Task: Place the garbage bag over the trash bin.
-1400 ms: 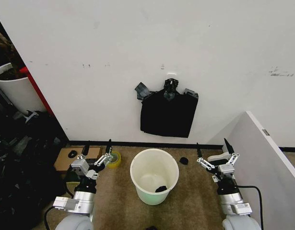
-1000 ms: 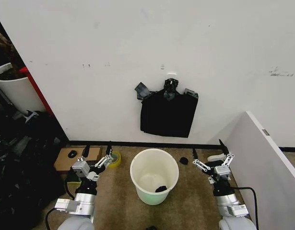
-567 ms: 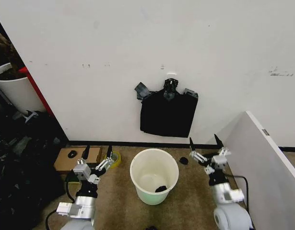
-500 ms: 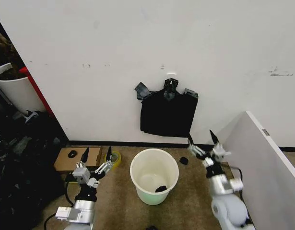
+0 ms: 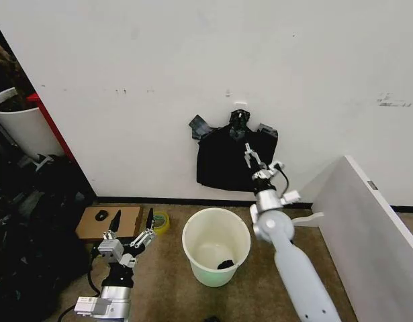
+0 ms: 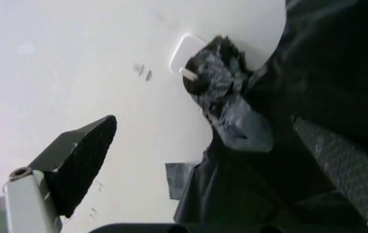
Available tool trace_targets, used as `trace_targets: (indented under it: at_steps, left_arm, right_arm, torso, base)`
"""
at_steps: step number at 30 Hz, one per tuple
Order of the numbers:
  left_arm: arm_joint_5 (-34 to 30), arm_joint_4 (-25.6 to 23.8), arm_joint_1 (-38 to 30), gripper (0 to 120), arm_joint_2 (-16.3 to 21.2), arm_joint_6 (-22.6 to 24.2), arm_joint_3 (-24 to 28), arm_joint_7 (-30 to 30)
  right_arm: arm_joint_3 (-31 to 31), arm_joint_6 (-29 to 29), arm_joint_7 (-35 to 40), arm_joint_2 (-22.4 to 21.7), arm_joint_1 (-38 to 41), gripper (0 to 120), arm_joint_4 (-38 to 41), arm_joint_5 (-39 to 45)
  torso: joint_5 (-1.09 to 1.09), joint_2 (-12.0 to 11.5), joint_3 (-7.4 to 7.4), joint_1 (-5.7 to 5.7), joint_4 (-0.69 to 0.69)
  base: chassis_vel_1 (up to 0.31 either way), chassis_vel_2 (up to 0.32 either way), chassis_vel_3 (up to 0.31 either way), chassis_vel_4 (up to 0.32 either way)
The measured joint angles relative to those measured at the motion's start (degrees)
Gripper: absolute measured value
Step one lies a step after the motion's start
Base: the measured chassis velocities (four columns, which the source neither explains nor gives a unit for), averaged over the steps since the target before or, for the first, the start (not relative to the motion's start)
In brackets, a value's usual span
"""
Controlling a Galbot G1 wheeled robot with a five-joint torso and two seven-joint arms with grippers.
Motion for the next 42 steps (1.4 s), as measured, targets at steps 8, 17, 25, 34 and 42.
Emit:
trace_targets:
  at_steps: [8, 17, 25, 34, 42]
  left_arm:
    - [0.93, 0.91, -0.34, 100, -0.93, -0.1, 0.5, -0.29]
    - [0.95, 1.66, -0.55, 100, -0.54, -0.17, 0.33, -0.42]
    - [0.76, 2.7, -0.89, 100, -0.41, -0.43, 0.25, -0.57]
    - [0.64, 3.45, -1.35, 100, -0.41, -0.5, 0.36, -0.64]
    - [0.75, 3.76, -1.32, 100, -0.47, -0.58, 0.53, -0.65]
  right_arm:
    - [-0.71, -0.76, 0.16, 0.99, 2.06, 99, -2.42, 0.36]
    - [-0.8, -0.69, -0.94, 2.6, 5.8, 99, -7.91, -3.0]
    - [-0.64, -0.43, -2.29, 3.3, 7.31, 83, -10.4, -3.92]
    - [0.04, 0.19, -3.42, 3.23, 8.15, 51, -11.76, -4.31]
    - [0.11, 0.49, -3.58, 2.62, 8.44, 20, -12.04, -5.34]
  torso:
    - [0.01, 0.0, 0.0, 0.0, -0.02]
    - [0.02, 0.0, 0.0, 0.0, 0.0]
    - [0.01, 0.0, -0.01, -0.01, 0.0]
    - [0.01, 0.0, -0.01, -0.01, 0.0]
    - [0.01, 0.0, -0.01, -0.01, 0.0]
  base:
    - [0.0, 0.0, 0.0, 0.0]
    - [0.0, 0.0, 0.0, 0.0]
    - [0.0, 0.0, 0.0, 0.0]
    - [0.0, 0.0, 0.0, 0.0]
    - [0.0, 0.0, 0.0, 0.0]
